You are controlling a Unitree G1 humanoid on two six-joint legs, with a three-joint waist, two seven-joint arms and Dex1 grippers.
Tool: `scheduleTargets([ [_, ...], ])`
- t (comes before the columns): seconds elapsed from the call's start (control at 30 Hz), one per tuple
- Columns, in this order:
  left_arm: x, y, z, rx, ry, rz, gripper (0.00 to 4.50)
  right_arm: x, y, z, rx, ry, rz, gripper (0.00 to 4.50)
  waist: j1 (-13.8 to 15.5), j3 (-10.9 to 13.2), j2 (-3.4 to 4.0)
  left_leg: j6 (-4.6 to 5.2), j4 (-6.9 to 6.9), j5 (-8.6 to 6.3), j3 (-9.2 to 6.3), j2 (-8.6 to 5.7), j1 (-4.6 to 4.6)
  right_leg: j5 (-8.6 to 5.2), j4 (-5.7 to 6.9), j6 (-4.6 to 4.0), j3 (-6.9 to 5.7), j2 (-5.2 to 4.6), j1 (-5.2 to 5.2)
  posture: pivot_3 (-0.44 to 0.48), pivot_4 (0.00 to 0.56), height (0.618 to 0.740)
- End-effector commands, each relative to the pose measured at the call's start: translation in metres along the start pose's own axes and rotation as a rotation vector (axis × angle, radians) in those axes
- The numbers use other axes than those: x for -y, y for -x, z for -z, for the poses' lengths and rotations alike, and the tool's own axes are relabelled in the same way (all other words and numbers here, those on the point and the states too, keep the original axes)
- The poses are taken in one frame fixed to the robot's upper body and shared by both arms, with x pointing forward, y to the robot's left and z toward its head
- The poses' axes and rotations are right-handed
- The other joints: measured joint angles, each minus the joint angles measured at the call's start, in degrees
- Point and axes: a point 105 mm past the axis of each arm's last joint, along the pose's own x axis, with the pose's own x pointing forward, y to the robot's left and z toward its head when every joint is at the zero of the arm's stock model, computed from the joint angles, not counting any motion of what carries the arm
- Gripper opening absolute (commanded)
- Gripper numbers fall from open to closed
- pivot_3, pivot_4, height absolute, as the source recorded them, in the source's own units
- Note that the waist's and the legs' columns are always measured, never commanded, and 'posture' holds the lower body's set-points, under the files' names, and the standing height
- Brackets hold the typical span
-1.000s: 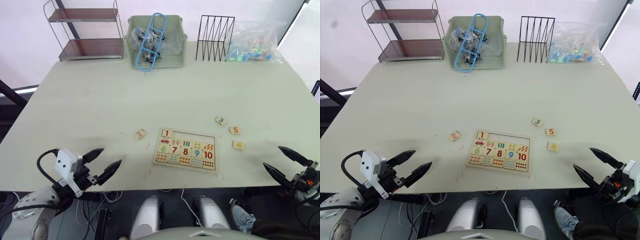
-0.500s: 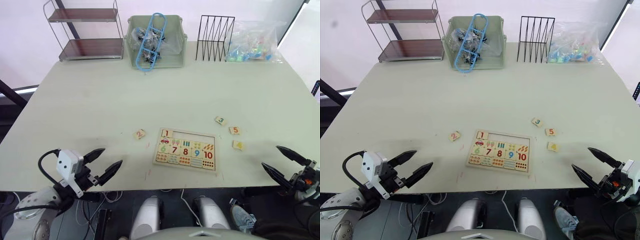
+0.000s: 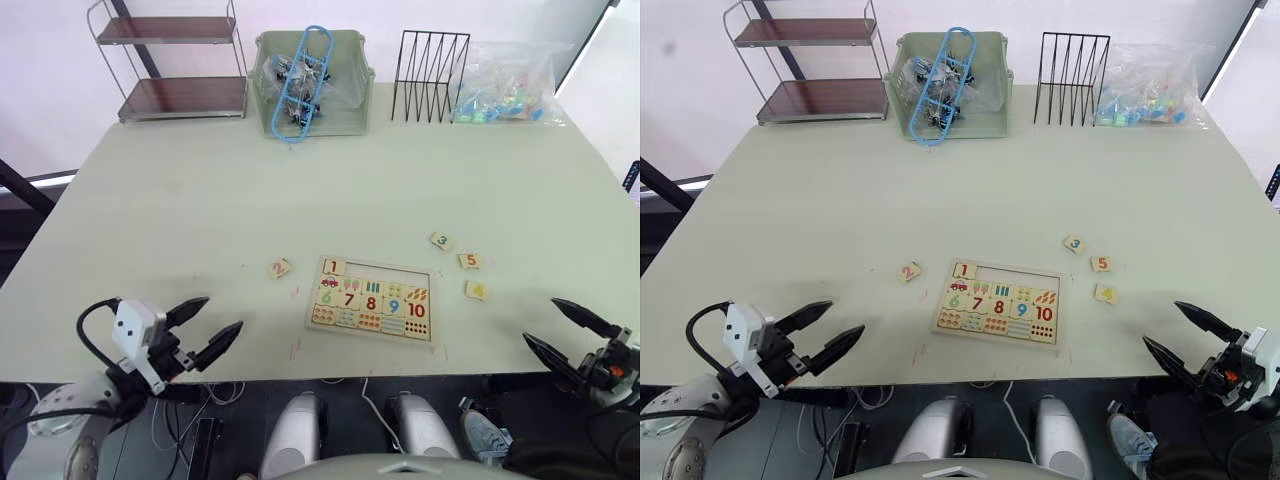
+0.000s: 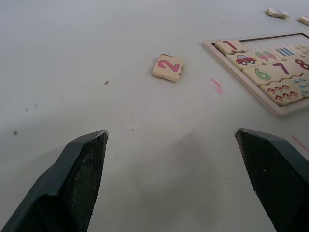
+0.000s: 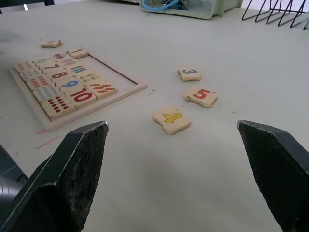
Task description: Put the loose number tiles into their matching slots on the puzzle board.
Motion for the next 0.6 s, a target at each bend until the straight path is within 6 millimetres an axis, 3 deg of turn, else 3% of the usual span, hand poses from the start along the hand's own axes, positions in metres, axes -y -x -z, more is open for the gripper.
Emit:
scheduleTargets([
  [0.03, -0.003, -0.003, -0.004, 0.001, -0.052, 0.038, 4.45, -0.005, 0.0, -0.009, 0.036, 0.019, -0.03, 4.5, -0.01, 0.0, 0.0, 0.0, 0.0, 0.0, 0.0, 0.0, 0.0, 0.0, -0.01, 0.0, 0.0, 0.0, 0.0, 0.0, 0.15, 0.74],
  [0.6, -0.02, -0.051, -0.017, -0.073, -0.197, 0.279, 4.45, -0.032, -0.01, -0.029, 0.113, -0.004, -0.302, 4.5, 0.0, 0.02, 0.02, 0.0, 0.0, 0.0, -0.04, 0.0, 0.0, 0.08, 0.03, 0.14, -0.04, 0.06, 0.0, 0.0, 0.15, 0.74],
])
